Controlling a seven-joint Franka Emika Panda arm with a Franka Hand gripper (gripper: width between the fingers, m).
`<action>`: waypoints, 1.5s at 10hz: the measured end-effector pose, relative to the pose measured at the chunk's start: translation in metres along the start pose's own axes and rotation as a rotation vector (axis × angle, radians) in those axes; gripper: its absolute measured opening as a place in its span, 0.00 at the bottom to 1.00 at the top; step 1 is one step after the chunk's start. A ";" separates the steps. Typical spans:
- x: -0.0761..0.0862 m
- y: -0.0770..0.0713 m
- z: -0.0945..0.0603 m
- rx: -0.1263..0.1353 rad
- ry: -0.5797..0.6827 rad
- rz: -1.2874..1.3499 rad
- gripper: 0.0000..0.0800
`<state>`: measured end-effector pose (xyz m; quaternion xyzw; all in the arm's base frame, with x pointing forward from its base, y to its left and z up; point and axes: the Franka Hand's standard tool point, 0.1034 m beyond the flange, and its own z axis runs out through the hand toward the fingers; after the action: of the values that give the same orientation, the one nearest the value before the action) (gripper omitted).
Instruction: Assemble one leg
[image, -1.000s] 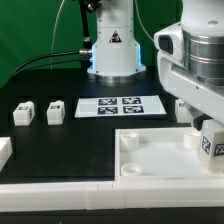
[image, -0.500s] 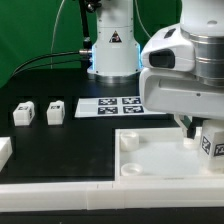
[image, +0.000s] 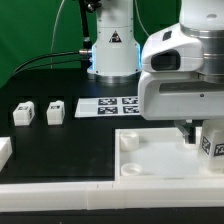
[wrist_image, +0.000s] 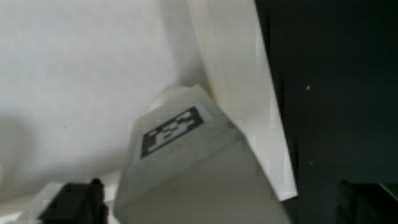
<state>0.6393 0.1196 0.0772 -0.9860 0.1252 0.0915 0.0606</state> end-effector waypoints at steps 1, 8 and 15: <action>0.008 -0.004 -0.003 0.015 0.060 -0.002 0.81; 0.001 0.000 -0.004 0.042 0.230 -0.042 0.81; -0.005 0.011 0.002 -0.002 0.189 -0.269 0.81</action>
Offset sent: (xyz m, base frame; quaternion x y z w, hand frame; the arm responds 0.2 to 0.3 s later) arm -0.0030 -0.0119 0.0070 -0.0003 -0.0045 -0.0217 0.9998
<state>0.6311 0.1110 0.0757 -0.9982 -0.0030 -0.0104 0.0594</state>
